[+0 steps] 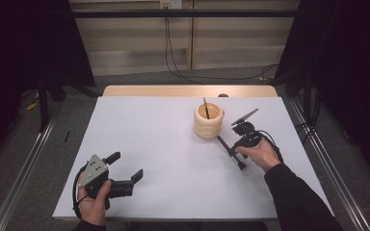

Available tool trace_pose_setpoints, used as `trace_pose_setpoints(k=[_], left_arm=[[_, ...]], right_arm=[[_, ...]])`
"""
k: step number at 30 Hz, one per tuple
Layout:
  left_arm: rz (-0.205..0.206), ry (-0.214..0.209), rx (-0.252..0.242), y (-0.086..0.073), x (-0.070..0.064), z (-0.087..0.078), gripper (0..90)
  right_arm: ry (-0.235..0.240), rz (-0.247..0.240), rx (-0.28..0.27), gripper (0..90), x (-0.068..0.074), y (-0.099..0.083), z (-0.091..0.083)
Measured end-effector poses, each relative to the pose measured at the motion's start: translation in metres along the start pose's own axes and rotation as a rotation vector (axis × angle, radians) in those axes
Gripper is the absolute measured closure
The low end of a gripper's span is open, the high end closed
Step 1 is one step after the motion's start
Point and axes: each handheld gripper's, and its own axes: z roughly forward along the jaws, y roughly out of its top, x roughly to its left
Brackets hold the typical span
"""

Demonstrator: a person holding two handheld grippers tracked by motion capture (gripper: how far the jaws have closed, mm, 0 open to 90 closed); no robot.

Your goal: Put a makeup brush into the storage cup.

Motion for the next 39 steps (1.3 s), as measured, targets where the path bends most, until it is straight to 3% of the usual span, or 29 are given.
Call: trace_pose_setpoints(k=[2, 12, 18, 23, 31, 37, 39], left_arm=[[0.001, -0.004, -0.002, 0.000, 0.000, 0.000, 1.5], [-0.003, -0.004, -0.001, 0.000, 0.001, 0.000, 1.7], [-0.001, 0.000, 0.000, 0.000, 0.001, 0.000, 1.6], [-0.007, -0.002, 0.004, -0.001, 0.002, 0.000, 1.8], [-0.007, 0.003, 0.001, 0.000, 0.001, 0.000, 1.7], [-0.007, 0.002, 0.001, 0.000, 0.001, 0.000, 1.8], [-0.009, -0.016, -0.002, 0.000, 0.001, 0.000, 1.8]], right_arm=[[0.012, -0.017, -0.014, 79.3, -0.001, -0.001, -0.003], [0.037, -0.014, -0.041, 79.3, -0.002, -0.008, -0.011], [0.050, -0.014, -0.095, 79.3, -0.007, -0.016, -0.021], [0.065, -0.019, -0.108, 79.3, 0.000, -0.020, -0.028], [0.100, -0.065, -0.199, 79.3, 0.005, -0.029, -0.036], [0.119, -0.103, -0.324, 79.3, 0.001, -0.036, -0.042], [0.094, -0.118, -0.370, 79.3, 0.003, -0.038, -0.044]])
